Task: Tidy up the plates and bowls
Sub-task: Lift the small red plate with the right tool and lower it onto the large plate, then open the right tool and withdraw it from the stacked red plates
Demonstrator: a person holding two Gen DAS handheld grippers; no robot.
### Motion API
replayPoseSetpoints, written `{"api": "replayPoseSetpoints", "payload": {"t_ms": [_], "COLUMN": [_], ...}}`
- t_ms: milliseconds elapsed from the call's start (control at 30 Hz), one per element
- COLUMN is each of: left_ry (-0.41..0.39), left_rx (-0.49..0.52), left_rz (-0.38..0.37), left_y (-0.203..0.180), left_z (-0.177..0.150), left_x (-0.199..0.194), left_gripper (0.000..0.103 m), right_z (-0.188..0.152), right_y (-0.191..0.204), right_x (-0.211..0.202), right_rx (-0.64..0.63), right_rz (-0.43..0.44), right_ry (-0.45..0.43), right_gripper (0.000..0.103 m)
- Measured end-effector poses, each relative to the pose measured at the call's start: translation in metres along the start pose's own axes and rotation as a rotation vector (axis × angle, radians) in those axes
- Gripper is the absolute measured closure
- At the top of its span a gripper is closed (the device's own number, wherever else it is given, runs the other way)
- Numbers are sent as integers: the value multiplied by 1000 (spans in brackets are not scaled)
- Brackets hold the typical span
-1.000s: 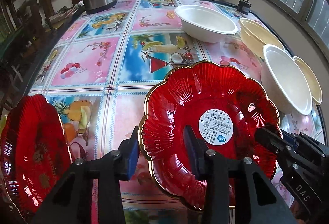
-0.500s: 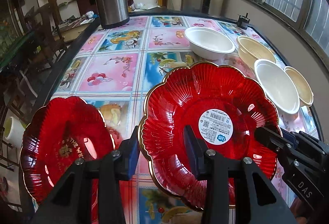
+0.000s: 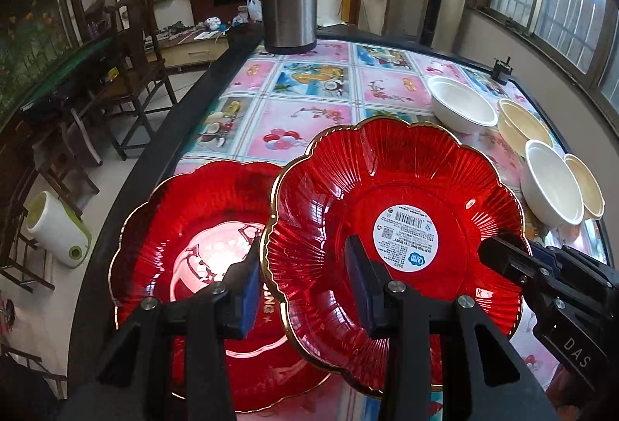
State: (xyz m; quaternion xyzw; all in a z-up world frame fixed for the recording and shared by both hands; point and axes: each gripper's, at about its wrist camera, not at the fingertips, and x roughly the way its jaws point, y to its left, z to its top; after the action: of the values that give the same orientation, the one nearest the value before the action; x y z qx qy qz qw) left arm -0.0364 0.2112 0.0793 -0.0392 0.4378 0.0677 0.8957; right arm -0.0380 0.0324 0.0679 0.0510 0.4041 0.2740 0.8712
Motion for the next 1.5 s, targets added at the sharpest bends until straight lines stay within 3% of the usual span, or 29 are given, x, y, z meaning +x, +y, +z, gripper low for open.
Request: {"api": "replayPoseSetpoints", "payload": {"t_ms": [600,1033,1500], "left_ry": [56,128,154], "left_rx": [-97,-106,-154], "left_rz": [82,124,103], "left_y": [84,104,105], "left_z": [-12,-20,-22], "left_x": [17,43,49], "left_gripper": [62,62,56], "right_z": [6,4,7], "right_y": [76,99,119], "right_x": [71,118,121], "right_rx": [-85,-161,-298], "right_rz": [64,-20,-159], "right_ry": [106,218,269], "right_gripper": [82,80,71]}}
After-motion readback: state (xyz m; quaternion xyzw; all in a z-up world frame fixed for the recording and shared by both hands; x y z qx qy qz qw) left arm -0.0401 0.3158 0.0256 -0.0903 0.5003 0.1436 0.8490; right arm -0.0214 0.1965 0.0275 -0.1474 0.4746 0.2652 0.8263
